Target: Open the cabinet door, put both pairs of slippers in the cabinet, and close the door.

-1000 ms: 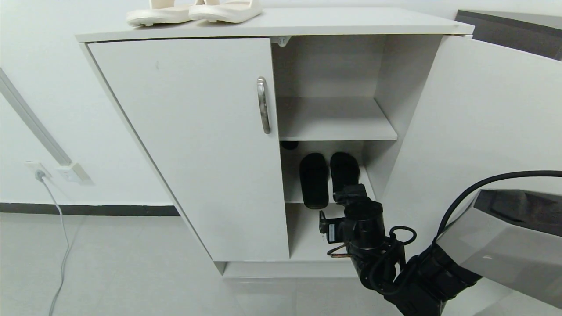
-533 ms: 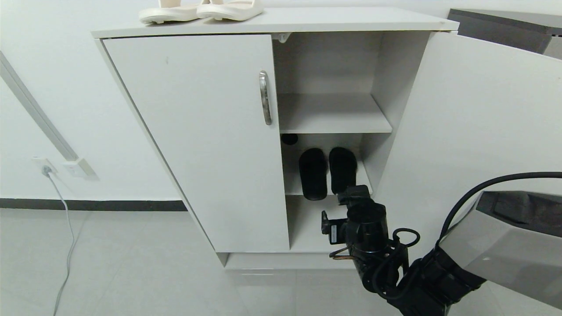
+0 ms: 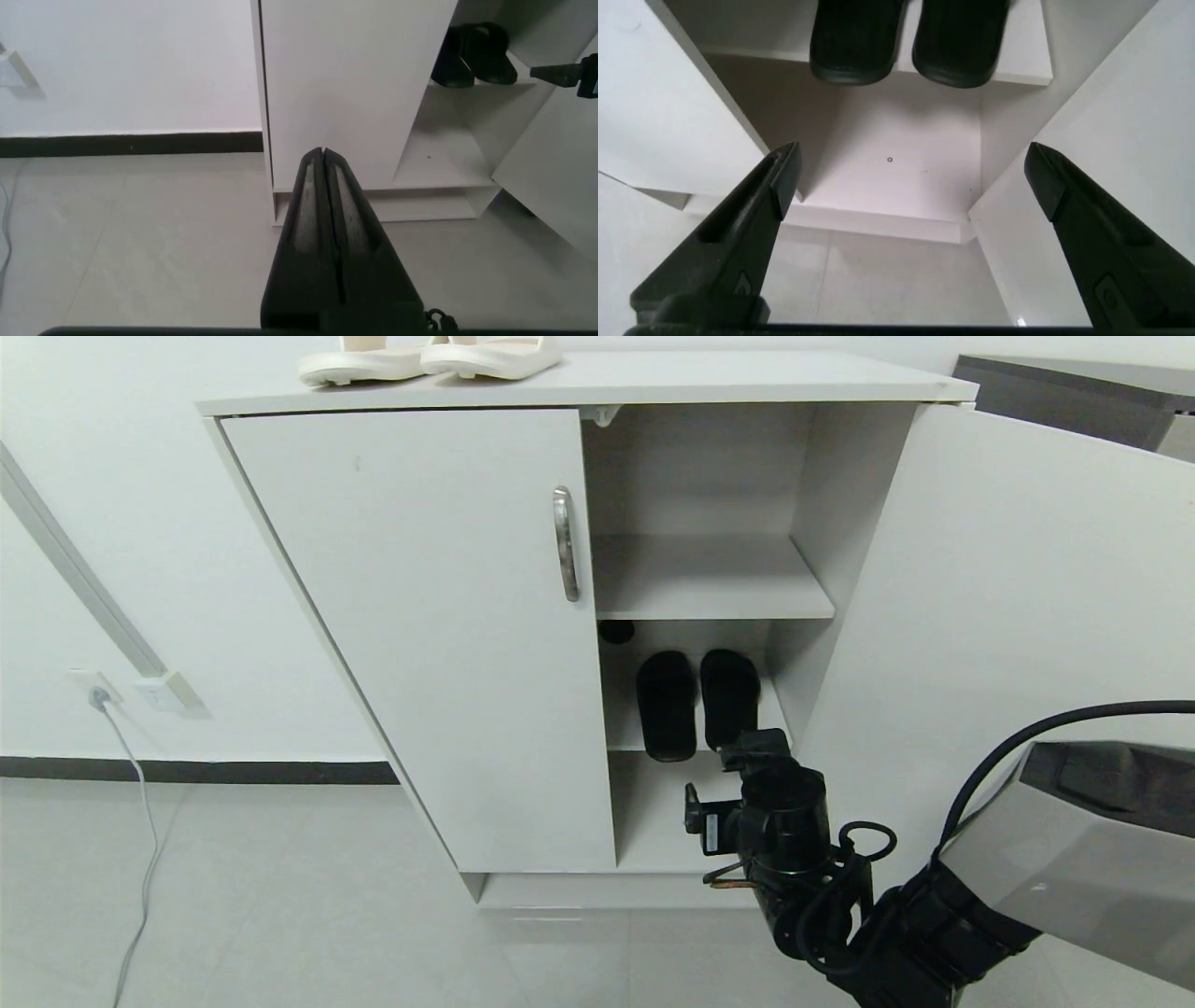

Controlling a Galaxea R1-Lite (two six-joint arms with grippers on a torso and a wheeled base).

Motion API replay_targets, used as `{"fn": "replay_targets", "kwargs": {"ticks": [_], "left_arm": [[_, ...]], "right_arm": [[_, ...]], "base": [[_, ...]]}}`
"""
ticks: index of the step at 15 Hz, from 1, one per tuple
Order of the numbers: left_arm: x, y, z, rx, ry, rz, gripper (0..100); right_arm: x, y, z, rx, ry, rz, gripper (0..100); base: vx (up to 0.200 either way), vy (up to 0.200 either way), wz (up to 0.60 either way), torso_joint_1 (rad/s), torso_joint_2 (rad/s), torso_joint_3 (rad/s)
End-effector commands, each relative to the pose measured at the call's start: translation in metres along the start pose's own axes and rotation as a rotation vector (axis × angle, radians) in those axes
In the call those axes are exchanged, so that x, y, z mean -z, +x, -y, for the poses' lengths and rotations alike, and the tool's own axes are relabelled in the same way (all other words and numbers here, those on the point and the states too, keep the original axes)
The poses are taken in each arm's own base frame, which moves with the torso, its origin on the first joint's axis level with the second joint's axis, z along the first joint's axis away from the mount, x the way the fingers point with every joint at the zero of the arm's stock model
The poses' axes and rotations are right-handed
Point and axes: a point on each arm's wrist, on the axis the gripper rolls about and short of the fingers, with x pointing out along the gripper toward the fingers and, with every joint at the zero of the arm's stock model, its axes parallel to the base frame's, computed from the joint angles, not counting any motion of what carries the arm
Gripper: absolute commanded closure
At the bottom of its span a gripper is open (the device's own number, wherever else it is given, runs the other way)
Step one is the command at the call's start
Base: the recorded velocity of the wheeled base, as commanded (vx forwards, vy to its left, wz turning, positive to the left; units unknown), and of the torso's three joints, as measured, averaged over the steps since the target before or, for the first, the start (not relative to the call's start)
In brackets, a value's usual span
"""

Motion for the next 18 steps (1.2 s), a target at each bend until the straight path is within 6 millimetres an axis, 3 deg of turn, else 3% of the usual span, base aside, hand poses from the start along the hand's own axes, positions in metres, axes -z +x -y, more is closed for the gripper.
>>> {"fn": "replay_targets", "kwargs": {"ticks": [1, 12, 18], "left_arm": [[-0.0001, 0.0001, 0.0, 0.0, 0.0, -0.001, 100], [-0.0001, 0.0001, 0.0, 0.0, 0.0, -0.001, 100], [-0.0001, 0.0001, 0.0, 0.0, 0.0, -0.001, 100]], "right_arm": [[0.0, -0.0002, -0.0002, 0.0, 0.001, 0.0, 0], [-0.0004, -0.0024, -0.0007, -0.007, -0.011, 0.023, 0], [-0.0044, -0.0021, 0.0008, -0.004, -0.002, 0.045, 0]], "base": [[0.0, 0.0, 0.0, 0.0, 0.0, 0.0], [0.0, 0.0, 0.0, 0.002, 0.0, 0.176], [0.0, 0.0, 0.0, 0.0, 0.0, 0.011]]}}
